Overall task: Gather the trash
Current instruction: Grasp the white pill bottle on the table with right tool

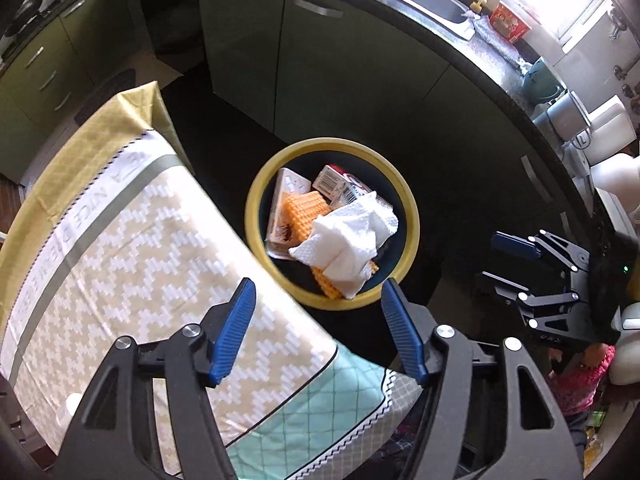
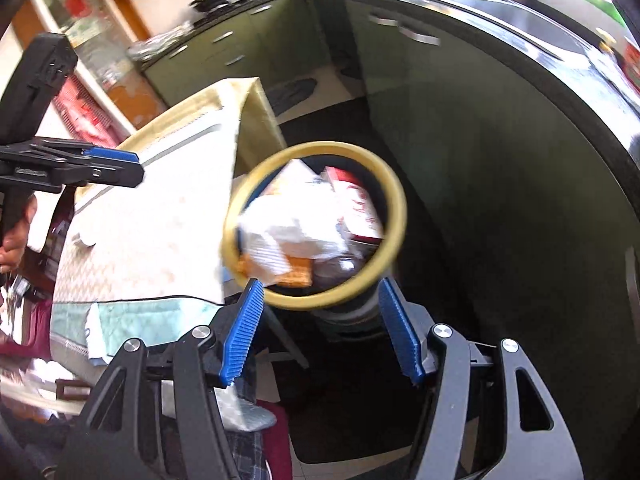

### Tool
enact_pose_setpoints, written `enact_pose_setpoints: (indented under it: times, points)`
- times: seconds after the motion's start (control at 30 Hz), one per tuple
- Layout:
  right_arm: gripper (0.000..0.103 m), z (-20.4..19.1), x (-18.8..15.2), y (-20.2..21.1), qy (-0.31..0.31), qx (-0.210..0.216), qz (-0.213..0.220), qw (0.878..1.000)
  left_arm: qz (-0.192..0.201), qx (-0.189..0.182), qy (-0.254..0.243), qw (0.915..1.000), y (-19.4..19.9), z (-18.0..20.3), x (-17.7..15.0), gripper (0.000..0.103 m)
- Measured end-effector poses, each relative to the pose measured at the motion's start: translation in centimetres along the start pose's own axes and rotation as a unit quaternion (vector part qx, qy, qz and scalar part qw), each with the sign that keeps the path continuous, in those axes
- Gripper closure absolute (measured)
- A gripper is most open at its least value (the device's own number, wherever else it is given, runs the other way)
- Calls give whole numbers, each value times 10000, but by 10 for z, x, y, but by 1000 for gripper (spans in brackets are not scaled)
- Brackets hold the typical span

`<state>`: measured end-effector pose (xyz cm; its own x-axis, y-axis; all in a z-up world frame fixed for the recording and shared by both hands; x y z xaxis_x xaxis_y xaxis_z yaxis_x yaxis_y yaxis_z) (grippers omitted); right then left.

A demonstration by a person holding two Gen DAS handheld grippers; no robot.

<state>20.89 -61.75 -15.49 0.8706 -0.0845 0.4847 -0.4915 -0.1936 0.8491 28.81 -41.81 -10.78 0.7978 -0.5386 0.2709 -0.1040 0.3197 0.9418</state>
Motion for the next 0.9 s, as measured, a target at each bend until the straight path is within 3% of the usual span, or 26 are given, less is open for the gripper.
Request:
enact_pose_setpoints:
  times: [0.2, 0.33, 0.4, 0.5, 0.63, 0.77, 0.9]
  points:
    - [39, -109, 32, -20, 1113, 607, -126, 9918, 559, 221, 538, 9967, 89, -85, -85, 36]
    - [39, -204, 53, -51, 2082, 1147, -328, 9708, 827, 349, 1245, 9881, 141, -153, -151, 35]
    - [35, -254, 59, -69, 2646, 1388, -454, 9532, 1032, 477, 1598, 9806, 165, -184, -182, 33]
    - [27, -332, 67, -98, 3651, 1616, -504, 9154, 1301, 735, 2021, 9679, 194, -225, -222, 30]
    - [27, -415, 76, -136, 4655, 1676, -586, 8670, 1393, 867, 2467, 9551, 207, -269, -260, 30]
    - [27, -470, 82, -168, 5292, 1671, -778, 8282, 1304, 809, 2714, 9501, 202, -292, -280, 30]
    - [32, -499, 79, -204, 5671, 1431, -1101, 8036, 1270, 721, 2814, 9484, 198, -303, -295, 29]
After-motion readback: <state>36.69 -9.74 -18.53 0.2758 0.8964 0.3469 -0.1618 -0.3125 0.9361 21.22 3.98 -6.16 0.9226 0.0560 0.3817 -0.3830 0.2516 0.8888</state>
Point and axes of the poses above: each gripper's, at about its wrist camera, not at the fingertips, and y roughly against the way its jaws point, z to its right, x to its top, the point moved 7 cm from there along -y, roughly the way its jaws point, and after that the axes turned 6 degrees about y, right-handed, at the moved point
